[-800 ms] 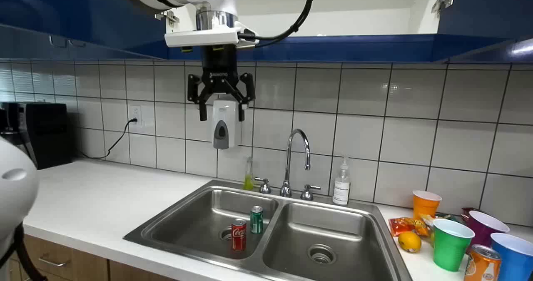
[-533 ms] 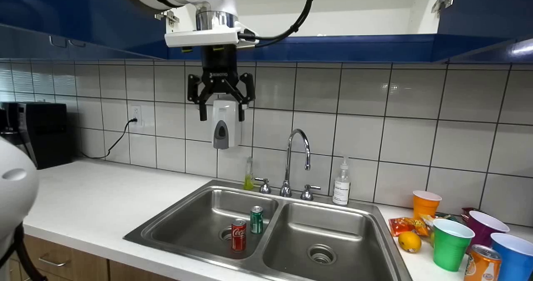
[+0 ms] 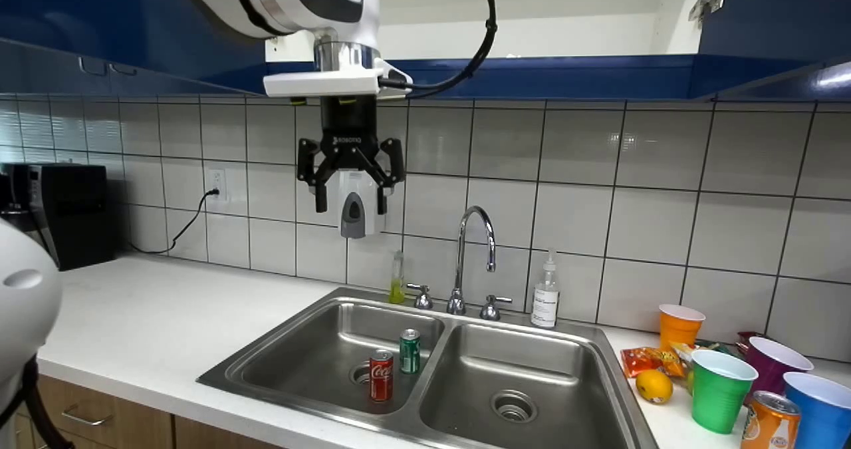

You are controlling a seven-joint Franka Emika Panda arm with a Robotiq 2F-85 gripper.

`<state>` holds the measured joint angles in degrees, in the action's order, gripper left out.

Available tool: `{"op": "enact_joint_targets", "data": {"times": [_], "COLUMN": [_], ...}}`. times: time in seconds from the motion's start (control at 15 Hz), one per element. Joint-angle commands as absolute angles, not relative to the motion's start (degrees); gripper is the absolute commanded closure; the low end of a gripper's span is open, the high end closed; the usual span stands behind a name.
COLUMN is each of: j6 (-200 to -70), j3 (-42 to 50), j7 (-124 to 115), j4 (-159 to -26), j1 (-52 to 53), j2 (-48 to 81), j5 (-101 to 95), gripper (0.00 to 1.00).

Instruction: Move the Cola can to the open cabinet

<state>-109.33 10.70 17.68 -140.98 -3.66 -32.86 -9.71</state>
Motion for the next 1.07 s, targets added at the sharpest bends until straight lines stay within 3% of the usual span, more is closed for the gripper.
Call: {"op": "enact_joint_targets", "data": {"times": [0.0, 1.0], "j6": [-114.1, -138.0], "j3": [10.1, 9.4], "j7": [16.0, 14.7], "j4": [-143.6, -150.2], "j1": [-4.2, -4.5], "j2": [-29.1, -11.9], "j5": [-10.0, -9.8], "gripper": [0.0, 0.0]}}
